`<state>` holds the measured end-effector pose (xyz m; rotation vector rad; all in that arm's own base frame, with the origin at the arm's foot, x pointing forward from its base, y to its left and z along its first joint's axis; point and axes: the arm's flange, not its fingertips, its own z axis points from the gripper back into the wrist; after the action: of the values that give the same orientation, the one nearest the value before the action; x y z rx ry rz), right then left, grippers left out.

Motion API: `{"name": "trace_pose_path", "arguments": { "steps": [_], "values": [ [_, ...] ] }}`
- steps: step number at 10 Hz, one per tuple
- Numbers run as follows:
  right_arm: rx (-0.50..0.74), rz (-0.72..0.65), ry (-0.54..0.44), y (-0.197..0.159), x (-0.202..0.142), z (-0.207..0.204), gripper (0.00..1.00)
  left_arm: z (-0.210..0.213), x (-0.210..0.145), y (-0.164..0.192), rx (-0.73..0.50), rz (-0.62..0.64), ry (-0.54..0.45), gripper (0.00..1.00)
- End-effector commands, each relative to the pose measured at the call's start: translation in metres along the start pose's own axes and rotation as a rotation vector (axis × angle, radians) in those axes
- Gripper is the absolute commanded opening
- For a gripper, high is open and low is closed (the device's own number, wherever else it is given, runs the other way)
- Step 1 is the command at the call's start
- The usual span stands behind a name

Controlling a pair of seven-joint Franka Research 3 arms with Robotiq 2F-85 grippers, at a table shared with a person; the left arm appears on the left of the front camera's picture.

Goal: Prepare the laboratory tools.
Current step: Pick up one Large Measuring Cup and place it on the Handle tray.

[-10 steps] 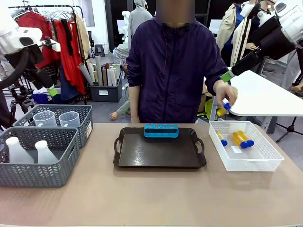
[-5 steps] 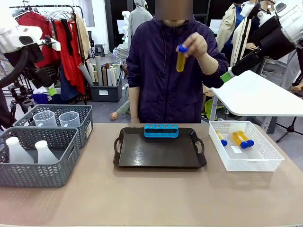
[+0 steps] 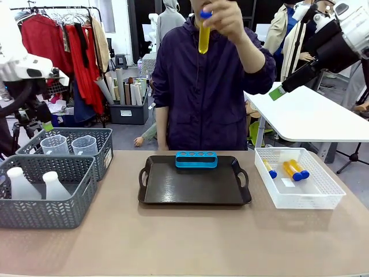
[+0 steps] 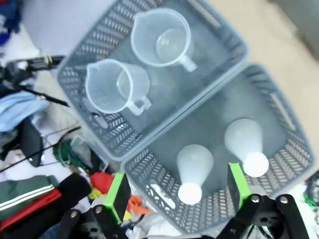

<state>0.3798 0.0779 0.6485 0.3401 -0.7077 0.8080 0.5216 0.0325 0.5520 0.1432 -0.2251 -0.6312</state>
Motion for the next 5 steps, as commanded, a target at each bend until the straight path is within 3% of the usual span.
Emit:
{"name": "trace_pose_path", "arguments": {
  "steps": [1,5],
  "values": [
    [0.017,0.002,-0.014,0.000,0.001,0.001,1.00,-0.018,0.000,0.015,0.007,0.088,0.009,1.00],
    [0.017,0.002,-0.014,0.000,0.001,0.001,1.00,-0.085,-0.001,0.049,-0.031,0.258,-0.012,1.00]
  ]
}}
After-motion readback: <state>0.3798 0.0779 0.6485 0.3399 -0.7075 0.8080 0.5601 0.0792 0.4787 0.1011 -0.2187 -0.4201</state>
